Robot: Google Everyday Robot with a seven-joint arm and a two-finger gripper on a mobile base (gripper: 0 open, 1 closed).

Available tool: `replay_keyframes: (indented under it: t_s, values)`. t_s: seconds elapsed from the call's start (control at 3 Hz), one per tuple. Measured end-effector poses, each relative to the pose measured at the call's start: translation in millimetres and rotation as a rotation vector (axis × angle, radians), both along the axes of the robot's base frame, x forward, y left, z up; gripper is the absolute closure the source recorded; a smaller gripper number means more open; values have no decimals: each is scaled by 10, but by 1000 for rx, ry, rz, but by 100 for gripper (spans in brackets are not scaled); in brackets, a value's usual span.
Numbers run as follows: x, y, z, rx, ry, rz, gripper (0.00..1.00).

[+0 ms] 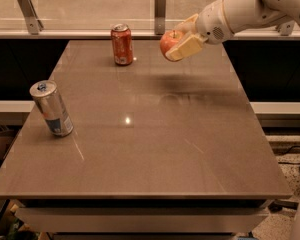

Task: Move apple near coke can

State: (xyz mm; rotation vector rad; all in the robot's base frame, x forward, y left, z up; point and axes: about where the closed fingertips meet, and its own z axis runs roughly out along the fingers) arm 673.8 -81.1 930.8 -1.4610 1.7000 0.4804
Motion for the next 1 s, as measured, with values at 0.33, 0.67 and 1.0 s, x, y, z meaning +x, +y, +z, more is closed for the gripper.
replay_keyframes:
  t_s: [0.33,0.67,1.0]
  values:
    - [132,97,-104,-1,-9,-10,100]
    - [264,159,-213,3,-10,-26,100]
    - [359,224,-308,14,-7,-25,100]
